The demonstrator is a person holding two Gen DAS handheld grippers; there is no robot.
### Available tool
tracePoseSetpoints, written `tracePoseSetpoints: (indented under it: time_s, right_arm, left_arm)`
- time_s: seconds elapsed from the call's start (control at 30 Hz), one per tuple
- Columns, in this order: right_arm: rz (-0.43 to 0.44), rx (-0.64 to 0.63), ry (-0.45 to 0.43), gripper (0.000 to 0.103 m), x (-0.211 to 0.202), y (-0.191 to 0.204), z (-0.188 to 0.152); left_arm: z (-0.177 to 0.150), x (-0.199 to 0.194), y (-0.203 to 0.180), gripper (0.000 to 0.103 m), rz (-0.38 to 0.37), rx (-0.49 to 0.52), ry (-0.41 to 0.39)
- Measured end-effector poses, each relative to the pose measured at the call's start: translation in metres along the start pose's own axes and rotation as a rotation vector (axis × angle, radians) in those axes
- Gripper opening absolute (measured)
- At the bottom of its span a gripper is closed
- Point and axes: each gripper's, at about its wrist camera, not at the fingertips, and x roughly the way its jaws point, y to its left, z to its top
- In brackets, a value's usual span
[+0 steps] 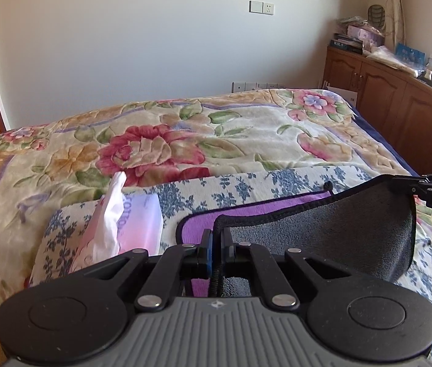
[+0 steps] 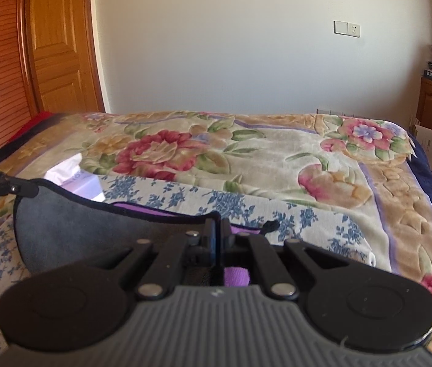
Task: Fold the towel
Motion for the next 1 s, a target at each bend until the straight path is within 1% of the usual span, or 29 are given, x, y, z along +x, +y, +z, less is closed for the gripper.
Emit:
tracePoseSetpoints:
  time_s: [0.23, 0.4, 0.57, 0.8, 1.0]
  right_arm:
    - [-0.010, -0.029, 0.005, 0.003, 0.026, -0.007, 0.005]
    - [-0.017, -0.023, 0.002, 0.003, 0.041, -0.013, 0.010]
    - [-0.019, -0.022, 0.006, 0.003, 0.055, -0.016, 0.011]
    - [-0.043, -0.051, 0.038, 0.003, 0.076, -0.019, 0.010]
    - [-0.054, -0.061, 0.077, 0.003, 0.092, -0.019, 0.001]
  left_arm:
    - [0.014, 0.027, 0.002, 0.005, 0.001, 0.006, -0.002]
    - [0.023, 0.044, 0.009, 0.005, 0.004, -0.009, -0.002]
    - [0.026, 0.061, 0.011, 0.005, 0.019, -0.002, 0.002]
    - [0.028, 0.084, 0.016, 0.005, 0.035, -0.011, 0.022]
    - [0.028, 0.101, 0.016, 0.005, 0.044, -0.003, 0.046]
